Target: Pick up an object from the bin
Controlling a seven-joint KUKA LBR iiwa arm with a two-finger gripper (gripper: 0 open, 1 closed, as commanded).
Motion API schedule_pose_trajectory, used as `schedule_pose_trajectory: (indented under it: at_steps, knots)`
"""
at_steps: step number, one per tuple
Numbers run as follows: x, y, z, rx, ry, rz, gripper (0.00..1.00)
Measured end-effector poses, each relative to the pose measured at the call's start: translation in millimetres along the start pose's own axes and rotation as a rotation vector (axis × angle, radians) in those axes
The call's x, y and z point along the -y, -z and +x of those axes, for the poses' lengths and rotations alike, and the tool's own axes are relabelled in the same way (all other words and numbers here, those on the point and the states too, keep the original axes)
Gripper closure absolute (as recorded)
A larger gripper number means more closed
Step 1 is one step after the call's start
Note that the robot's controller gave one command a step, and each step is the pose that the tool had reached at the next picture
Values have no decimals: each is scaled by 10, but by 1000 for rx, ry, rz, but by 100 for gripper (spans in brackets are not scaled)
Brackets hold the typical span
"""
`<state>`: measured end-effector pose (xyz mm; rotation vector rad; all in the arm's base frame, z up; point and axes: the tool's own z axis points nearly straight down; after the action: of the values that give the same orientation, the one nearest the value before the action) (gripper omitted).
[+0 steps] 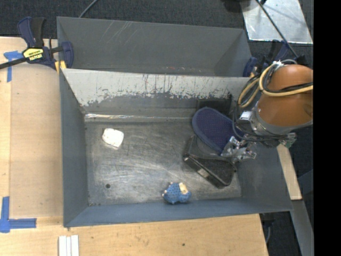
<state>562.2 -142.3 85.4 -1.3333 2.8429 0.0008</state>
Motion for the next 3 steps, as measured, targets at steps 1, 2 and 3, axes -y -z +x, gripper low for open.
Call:
schedule_pose_trajectory:
  at_steps: [1,2,3]
  knots:
    - [294,650,-376,3,383,7,100]
    - [285,629,-361,1,380,1,0]
    - [178,-105,-543,8,605,1,0]
